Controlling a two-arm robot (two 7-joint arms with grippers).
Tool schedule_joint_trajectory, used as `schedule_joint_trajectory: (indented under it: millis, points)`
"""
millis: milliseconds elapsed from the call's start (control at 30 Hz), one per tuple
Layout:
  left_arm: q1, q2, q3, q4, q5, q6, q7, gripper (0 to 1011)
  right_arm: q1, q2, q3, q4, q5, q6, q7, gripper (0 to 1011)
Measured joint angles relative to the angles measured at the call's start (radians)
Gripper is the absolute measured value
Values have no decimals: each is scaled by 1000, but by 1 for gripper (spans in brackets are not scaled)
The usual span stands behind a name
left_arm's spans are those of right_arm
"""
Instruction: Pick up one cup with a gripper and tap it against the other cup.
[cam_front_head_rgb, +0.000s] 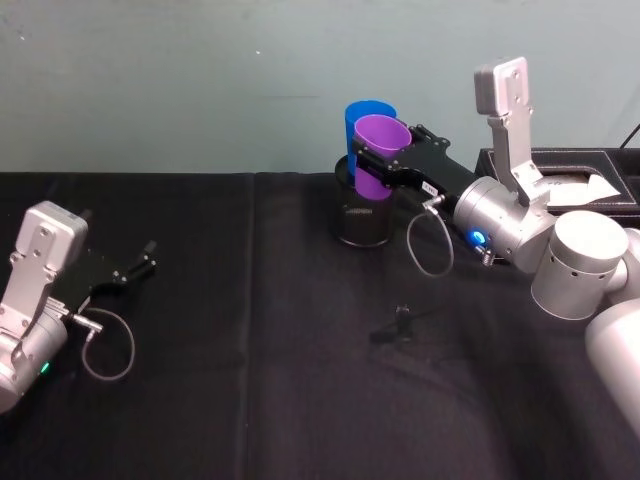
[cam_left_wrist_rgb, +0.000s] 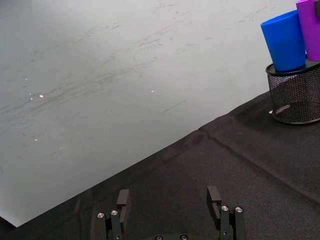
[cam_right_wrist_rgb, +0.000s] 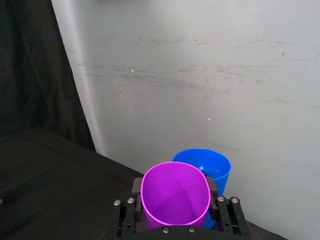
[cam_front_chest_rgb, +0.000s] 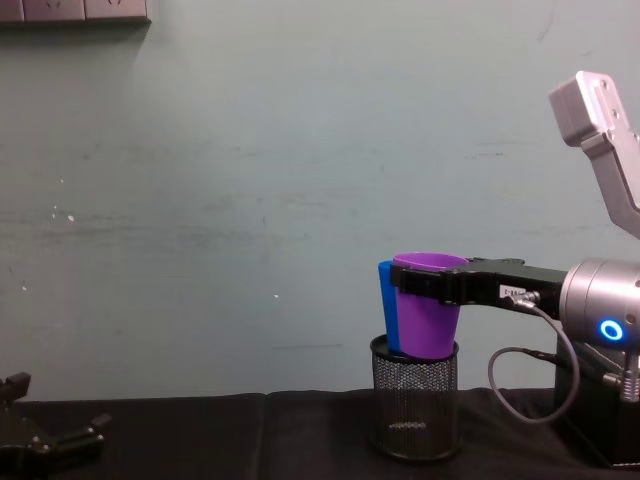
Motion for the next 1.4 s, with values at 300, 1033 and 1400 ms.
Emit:
schedule_joint_trajectory:
  millis: [300,1033,1400]
  points:
    - [0,0,0,0,0,0,0,1000,0,0,0,0,0,0,0,734]
    - [0,0,0,0,0,0,0,1000,-112,72,-10,-174,44,3,48,733]
    - [0,0,0,0,0,0,0,1000,-186,131,-9,-276,69,-1,63,733]
